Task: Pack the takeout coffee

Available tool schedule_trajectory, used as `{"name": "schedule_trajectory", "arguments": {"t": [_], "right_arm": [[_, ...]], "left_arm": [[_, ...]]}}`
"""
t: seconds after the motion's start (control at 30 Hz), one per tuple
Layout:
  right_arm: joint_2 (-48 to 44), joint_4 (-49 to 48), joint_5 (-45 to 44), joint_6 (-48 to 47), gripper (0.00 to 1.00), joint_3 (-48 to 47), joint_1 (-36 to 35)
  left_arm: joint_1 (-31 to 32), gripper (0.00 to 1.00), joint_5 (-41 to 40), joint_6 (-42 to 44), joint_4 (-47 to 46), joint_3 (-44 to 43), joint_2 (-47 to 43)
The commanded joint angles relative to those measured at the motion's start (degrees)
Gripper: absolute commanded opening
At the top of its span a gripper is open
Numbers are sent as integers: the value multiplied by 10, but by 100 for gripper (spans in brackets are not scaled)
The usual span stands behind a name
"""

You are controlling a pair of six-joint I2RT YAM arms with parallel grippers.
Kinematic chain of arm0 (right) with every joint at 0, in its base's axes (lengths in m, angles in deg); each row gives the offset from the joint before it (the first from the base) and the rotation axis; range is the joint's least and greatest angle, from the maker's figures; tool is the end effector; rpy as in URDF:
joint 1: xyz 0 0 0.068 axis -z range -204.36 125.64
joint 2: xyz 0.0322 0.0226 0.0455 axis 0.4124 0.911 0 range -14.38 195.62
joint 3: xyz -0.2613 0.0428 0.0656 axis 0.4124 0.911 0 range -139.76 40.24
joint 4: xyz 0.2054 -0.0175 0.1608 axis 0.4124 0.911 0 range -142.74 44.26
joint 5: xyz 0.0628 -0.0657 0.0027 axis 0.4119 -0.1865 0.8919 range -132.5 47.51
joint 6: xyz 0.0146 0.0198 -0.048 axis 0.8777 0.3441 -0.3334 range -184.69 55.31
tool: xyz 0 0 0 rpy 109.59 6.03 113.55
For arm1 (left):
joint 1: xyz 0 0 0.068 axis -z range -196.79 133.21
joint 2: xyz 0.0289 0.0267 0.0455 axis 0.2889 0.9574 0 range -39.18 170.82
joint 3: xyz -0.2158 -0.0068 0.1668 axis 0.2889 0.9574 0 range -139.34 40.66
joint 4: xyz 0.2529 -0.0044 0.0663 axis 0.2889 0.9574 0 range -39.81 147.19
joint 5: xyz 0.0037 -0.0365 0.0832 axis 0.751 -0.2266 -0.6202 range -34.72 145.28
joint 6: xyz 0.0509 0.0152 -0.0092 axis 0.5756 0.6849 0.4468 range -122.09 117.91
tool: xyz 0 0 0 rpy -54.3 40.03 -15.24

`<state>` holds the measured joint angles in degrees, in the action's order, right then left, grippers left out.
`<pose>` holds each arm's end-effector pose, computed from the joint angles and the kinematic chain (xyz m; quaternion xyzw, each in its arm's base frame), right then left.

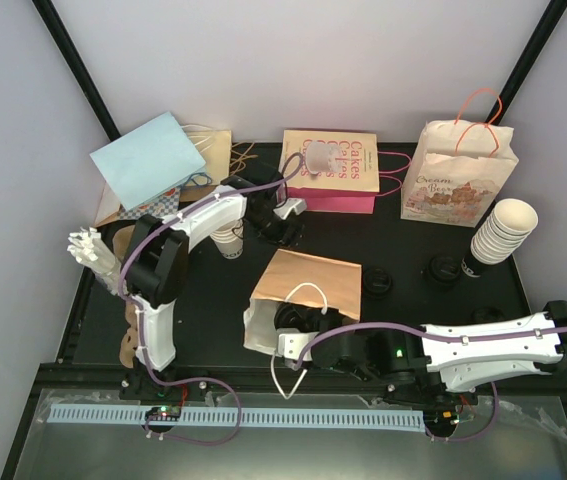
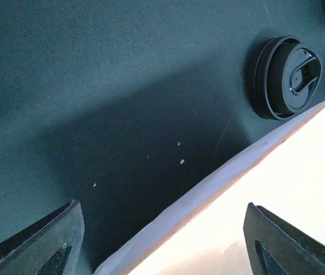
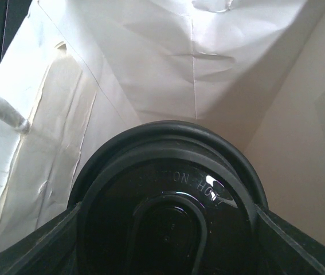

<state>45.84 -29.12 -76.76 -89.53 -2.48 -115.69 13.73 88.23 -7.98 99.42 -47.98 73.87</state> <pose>0.0151 0.2190 0.2581 -0.6740 0.5634 -0.0075 0.4777 0.3352 -0.2201 0.2101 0.2418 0.9188 -0.3093 0.0419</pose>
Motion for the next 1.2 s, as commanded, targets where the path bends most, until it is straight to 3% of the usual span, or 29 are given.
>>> {"name": "schedule_trajectory", "arguments": {"t": [0.0,0.2,0.33,0.57,0.93,1.17], "right_arm": [[1,17,6,-17,63,3,-2],[2,39,-1,-32,62,1,8],[-1,46,11,-48,62,4,16],[5,42,7,-84,62,3,30],[43,46,14,-83,61,-2,49],[73,-6,14,-84,61,-4,49]], "left_arm": [[10,78,21,10,-2,-30,22],[18,70,45,6,4,-28,39],[22,53,61,4,3,-15,41],[26,43,66,-6,-7,22,28],[26,37,68,-25,-37,67,-2],[26,36,70,-29,-45,74,-21]]}}
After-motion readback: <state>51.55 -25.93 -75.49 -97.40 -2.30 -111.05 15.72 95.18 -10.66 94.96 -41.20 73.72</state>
